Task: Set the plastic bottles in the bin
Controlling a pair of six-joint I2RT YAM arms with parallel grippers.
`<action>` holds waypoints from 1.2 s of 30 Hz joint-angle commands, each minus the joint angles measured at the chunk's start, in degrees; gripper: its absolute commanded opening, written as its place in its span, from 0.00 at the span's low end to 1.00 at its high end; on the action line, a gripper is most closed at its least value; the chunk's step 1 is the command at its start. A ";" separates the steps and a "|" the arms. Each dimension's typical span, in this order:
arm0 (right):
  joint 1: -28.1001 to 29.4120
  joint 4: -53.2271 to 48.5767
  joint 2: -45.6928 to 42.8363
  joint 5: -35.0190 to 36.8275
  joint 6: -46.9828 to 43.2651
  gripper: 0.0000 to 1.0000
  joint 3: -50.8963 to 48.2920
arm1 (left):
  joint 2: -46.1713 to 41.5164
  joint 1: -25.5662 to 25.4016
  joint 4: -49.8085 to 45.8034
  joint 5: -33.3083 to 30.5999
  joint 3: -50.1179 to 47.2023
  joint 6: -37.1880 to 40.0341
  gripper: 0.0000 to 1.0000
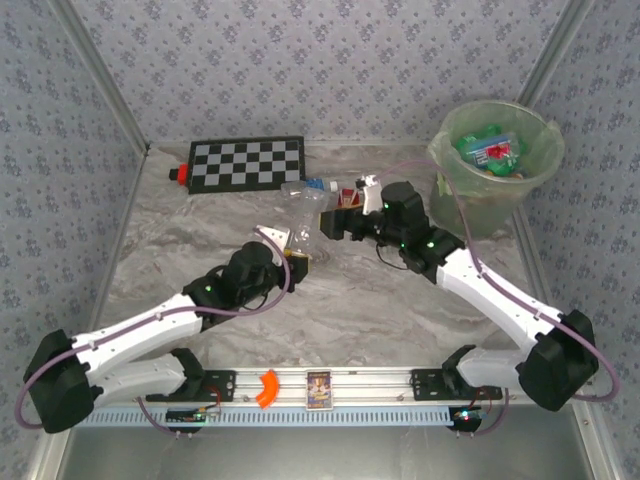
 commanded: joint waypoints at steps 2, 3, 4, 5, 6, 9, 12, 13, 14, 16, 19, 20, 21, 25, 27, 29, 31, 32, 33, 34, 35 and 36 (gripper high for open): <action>0.93 -4.72 2.10 -0.34 0.56 0.88 5.63 | -5.00 -0.60 -2.60 0.40 -0.91 2.52 0.31; 0.80 -5.14 2.86 -1.05 1.22 0.87 6.66 | -6.22 -0.61 -2.81 0.41 -1.30 2.77 0.31; 0.81 -5.66 3.63 -1.80 1.44 0.86 8.12 | -7.29 -0.60 -3.25 0.57 -1.54 2.95 0.31; 0.91 -6.36 4.25 -2.65 1.62 0.86 8.65 | -8.09 -0.75 -3.81 0.75 -1.63 3.05 0.31; 0.91 -7.25 5.05 -3.38 1.88 0.85 11.45 | -9.07 -0.68 -4.58 1.05 -1.66 3.26 0.31; 1.12 -9.76 7.03 -5.80 2.51 0.85 15.39 | -11.34 -0.86 -5.78 1.59 -2.12 3.78 0.31; 1.53 -11.56 9.08 -7.17 2.72 0.85 18.64 | -13.71 -0.86 -6.07 1.64 -3.04 4.09 0.31; 1.84 -11.88 9.78 -7.59 2.85 0.85 19.59 | -14.36 -0.86 -6.15 1.59 -3.36 4.24 0.31; 2.20 -12.17 10.46 -7.94 2.92 0.85 20.40 | -14.89 -0.86 -6.30 1.54 -3.50 4.35 0.31; 3.16 -12.86 12.56 -8.54 3.32 0.85 22.11 | -15.92 -0.90 -6.61 1.25 -3.76 4.61 0.31; 4.33 -13.72 15.00 -9.33 3.64 0.84 24.01 | -16.33 -0.93 -7.59 0.91 -3.46 5.14 0.31; 4.62 -14.14 15.47 -9.35 3.72 0.84 24.51 | -16.38 -0.88 -7.89 0.89 -3.30 5.24 0.31; 5.01 -14.68 16.12 -9.37 3.81 0.82 25.16 | -16.46 -0.87 -8.14 0.68 -3.20 5.30 0.31; 5.87 -17.15 17.32 -9.05 3.64 0.77 26.17 | -17.20 -0.90 -8.32 0.02 -3.50 5.35 0.31; 5.97 -17.46 17.10 -8.27 3.80 0.77 25.61 | -17.84 -0.94 -8.28 -0.24 -3.84 5.34 0.31; 5.96 -19.00 17.28 -6.62 3.74 0.80 25.77 | -18.42 -0.93 -8.27 -0.32 -4.12 5.42 0.32; 5.82 -20.08 17.38 -5.27 3.78 0.81 25.47 | -18.60 -0.86 -8.71 -0.52 -3.87 5.52 0.32; 5.73 -20.40 17.40 -5.14 4.47 0.82 25.14 | -18.60 -0.89 -8.83 -0.50 -3.83 5.60 0.31; 5.63 -20.21 17.38 -4.73 5.48 0.87 24.69 | -18.58 -0.94 -9.10 -0.64 -3.61 5.61 0.32; 5.60 -19.75 17.34 -4.51 6.32 0.89 24.23 | -18.65 -0.86 -9.38 -1.16 -3.52 5.52 0.32; 5.52 -19.21 17.36 -4.48 6.94 0.88 23.77 | -18.75 -0.88 -9.59 -1.59 -3.58 5.52 0.32; 5.46 -18.26 17.38 -5.03 7.48 0.88 23.34 | -19.08 -0.94 -9.69 -1.77 -3.70 5.68 0.32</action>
